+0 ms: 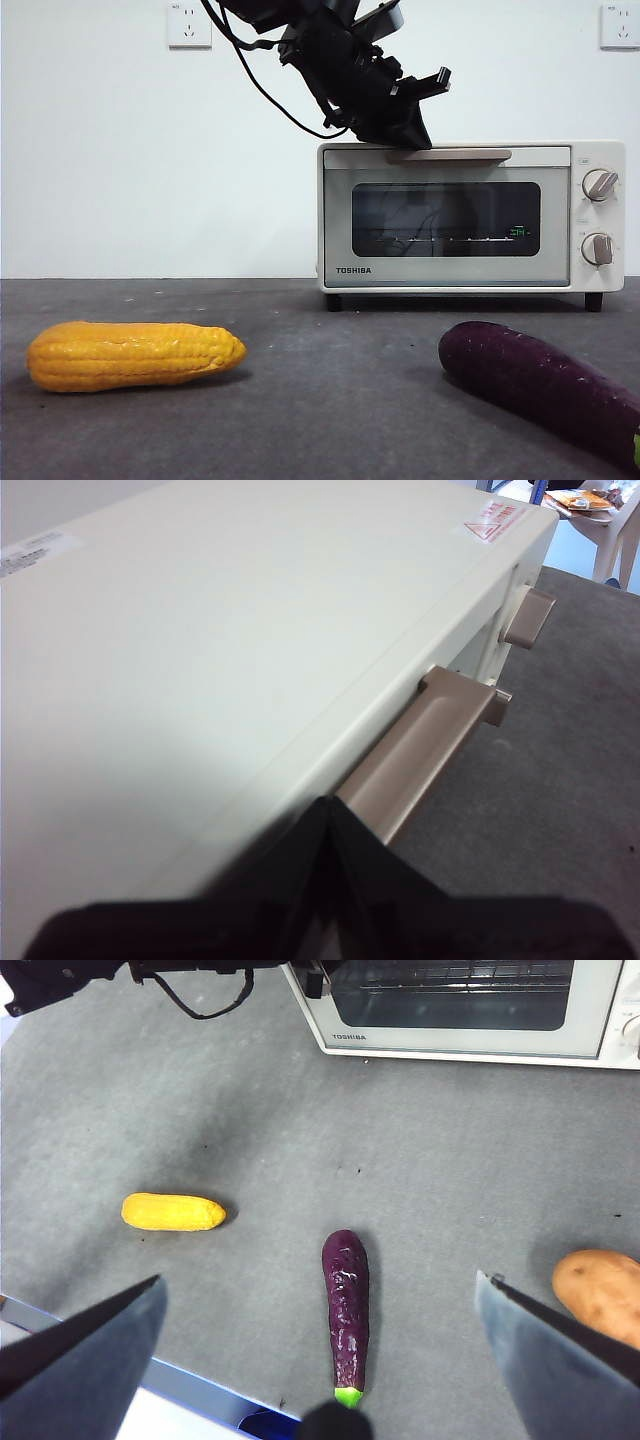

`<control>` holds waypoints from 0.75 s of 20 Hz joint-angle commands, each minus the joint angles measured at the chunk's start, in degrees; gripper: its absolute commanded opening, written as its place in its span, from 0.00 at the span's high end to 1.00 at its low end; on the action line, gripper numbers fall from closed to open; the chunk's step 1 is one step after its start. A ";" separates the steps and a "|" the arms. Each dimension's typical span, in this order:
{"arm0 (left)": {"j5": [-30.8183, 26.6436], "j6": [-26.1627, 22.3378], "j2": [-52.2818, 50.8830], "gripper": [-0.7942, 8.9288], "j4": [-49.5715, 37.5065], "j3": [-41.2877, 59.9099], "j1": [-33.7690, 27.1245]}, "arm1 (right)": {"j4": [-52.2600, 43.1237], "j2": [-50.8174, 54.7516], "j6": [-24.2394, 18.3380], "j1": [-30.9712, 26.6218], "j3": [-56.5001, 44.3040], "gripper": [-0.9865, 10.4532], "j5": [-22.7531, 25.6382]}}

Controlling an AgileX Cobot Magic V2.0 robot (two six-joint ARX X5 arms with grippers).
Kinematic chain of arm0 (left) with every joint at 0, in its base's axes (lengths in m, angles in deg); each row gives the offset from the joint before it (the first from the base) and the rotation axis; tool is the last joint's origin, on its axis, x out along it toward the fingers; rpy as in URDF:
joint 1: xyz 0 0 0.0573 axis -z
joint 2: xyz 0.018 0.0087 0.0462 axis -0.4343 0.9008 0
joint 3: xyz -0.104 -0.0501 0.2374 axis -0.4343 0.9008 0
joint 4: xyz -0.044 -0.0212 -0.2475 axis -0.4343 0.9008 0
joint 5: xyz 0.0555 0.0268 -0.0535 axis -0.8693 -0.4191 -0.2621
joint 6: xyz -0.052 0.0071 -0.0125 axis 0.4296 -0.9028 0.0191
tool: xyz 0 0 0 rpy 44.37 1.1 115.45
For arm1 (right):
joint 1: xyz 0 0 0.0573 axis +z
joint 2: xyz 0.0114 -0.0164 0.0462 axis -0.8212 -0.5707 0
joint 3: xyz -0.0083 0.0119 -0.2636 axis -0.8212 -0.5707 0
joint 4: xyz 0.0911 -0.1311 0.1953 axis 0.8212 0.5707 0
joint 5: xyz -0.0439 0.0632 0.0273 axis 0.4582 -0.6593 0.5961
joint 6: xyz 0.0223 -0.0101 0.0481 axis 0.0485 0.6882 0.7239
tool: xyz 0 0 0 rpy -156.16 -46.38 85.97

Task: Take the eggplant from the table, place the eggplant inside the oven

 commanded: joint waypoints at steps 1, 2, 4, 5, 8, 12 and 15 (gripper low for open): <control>0.24 -0.81 2.64 0.92 2.45 0.28 0.57 | -0.44 -0.20 -0.48 0.09 -0.07 0.44 0.02; 0.24 -0.81 3.34 0.92 2.64 0.28 1.01 | -0.37 -0.22 -0.52 0.09 -0.07 0.44 0.02; 0.20 -0.81 4.07 0.92 3.45 0.28 1.88 | -0.46 -0.61 -0.83 0.09 -0.07 0.44 0.02; 0.24 -0.81 4.33 0.92 3.69 0.28 2.58 | -0.50 -0.72 -0.96 0.09 -0.07 0.44 0.04; 0.17 -1.38 4.48 0.92 3.91 0.28 4.48 | -0.44 -1.79 -1.53 0.09 -0.07 0.44 0.00; 0.17 -1.22 4.48 0.92 5.18 0.28 6.32 | -0.37 -2.14 -1.75 0.09 -0.07 0.44 0.02; 0.24 -1.18 4.50 0.92 6.80 0.31 7.87 | -0.31 -2.12 -1.77 0.09 -0.07 0.44 0.00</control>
